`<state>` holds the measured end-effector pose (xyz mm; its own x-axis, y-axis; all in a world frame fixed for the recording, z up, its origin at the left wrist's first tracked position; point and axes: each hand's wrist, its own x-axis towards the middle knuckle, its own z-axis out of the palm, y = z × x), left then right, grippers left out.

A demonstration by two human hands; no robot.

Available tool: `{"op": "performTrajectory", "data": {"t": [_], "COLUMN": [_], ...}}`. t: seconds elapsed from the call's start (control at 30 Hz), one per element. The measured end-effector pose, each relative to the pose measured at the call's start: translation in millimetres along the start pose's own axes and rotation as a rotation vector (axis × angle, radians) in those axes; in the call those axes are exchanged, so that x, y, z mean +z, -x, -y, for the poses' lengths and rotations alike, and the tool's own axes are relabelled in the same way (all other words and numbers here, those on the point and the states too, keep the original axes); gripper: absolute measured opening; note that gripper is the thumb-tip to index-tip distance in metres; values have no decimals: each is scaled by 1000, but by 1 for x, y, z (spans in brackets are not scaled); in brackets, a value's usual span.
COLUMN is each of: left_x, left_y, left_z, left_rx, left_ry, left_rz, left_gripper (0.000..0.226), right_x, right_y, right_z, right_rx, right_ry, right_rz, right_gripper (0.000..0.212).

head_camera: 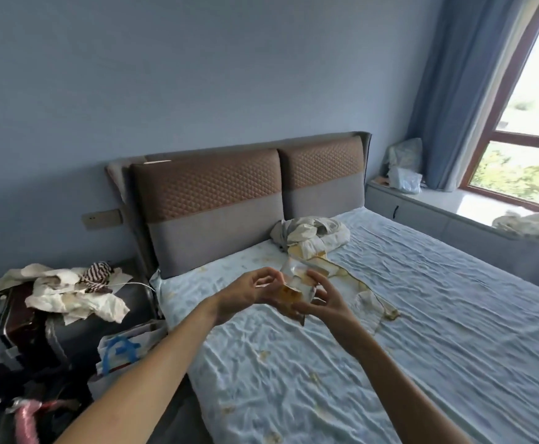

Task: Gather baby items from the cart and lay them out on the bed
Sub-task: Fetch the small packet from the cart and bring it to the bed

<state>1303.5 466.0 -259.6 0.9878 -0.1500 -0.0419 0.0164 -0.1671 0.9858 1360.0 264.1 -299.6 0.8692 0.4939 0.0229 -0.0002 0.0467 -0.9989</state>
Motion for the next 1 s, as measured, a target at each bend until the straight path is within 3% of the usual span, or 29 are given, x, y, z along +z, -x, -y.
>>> {"op": "performTrajectory", "data": {"t": [0.27, 0.57, 0.83, 1.0], "left_x": [-61, 19, 98, 136], "left_y": [-148, -264, -344, -422], "left_z": [34, 69, 169, 289], "left_rx": [-32, -33, -129, -152], "left_ry": [85, 86, 63, 53], "left_rz": [271, 537, 560, 578], "left_gripper": [18, 10, 3, 3], "right_x": [-14, -113, -195, -256], "right_y": [-98, -99, -117, -155], "right_z": [-15, -49, -160, -285], "right_rx": [56, 189, 336, 368], "right_ry": [46, 63, 15, -21], "right_rz": [-310, -589, -700, -752], "right_gripper": [68, 67, 70, 72]}}
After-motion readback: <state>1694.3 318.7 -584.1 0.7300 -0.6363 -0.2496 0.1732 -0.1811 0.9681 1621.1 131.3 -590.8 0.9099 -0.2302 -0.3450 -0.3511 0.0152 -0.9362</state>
